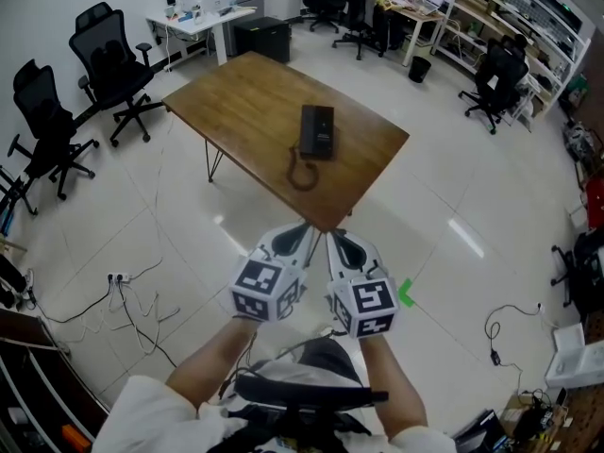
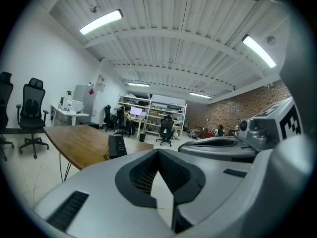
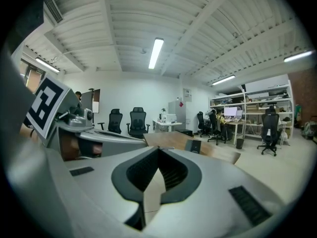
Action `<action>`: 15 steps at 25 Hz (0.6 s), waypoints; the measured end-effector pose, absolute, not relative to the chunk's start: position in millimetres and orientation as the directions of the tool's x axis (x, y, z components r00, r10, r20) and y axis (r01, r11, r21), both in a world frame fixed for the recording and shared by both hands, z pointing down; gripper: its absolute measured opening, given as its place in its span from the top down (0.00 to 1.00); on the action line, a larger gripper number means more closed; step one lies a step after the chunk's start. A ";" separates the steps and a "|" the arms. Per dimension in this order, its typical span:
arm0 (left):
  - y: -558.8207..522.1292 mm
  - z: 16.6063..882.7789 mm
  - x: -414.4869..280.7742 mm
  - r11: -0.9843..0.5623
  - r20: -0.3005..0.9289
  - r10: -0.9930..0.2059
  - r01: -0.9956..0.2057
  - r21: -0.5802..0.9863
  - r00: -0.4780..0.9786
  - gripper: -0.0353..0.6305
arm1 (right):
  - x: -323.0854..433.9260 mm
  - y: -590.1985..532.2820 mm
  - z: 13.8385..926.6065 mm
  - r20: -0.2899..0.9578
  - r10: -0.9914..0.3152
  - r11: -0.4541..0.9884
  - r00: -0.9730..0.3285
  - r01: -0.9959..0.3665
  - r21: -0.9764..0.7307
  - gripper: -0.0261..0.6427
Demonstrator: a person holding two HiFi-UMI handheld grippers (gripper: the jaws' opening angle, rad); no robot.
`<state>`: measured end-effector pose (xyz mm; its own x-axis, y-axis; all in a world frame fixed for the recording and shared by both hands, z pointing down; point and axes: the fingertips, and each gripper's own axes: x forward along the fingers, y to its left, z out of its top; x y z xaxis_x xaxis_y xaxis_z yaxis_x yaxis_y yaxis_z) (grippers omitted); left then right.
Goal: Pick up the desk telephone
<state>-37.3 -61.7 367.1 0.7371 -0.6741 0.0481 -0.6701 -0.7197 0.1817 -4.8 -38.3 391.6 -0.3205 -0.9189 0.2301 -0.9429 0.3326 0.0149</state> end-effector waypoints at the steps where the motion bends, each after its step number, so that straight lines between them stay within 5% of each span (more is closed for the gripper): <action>1: -63.2 366.0 -37.0 -0.721 0.047 -0.673 -0.670 0.177 0.738 0.94 | -3.9 -40.5 391.1 0.227 -0.920 0.331 -0.319 -0.944 0.012 0.95; 15: -114.6 372.5 -26.6 -0.713 0.063 -0.683 -0.683 0.161 0.728 0.94 | 8.0 -97.4 392.9 0.209 -0.919 0.343 -0.334 -0.939 0.008 0.95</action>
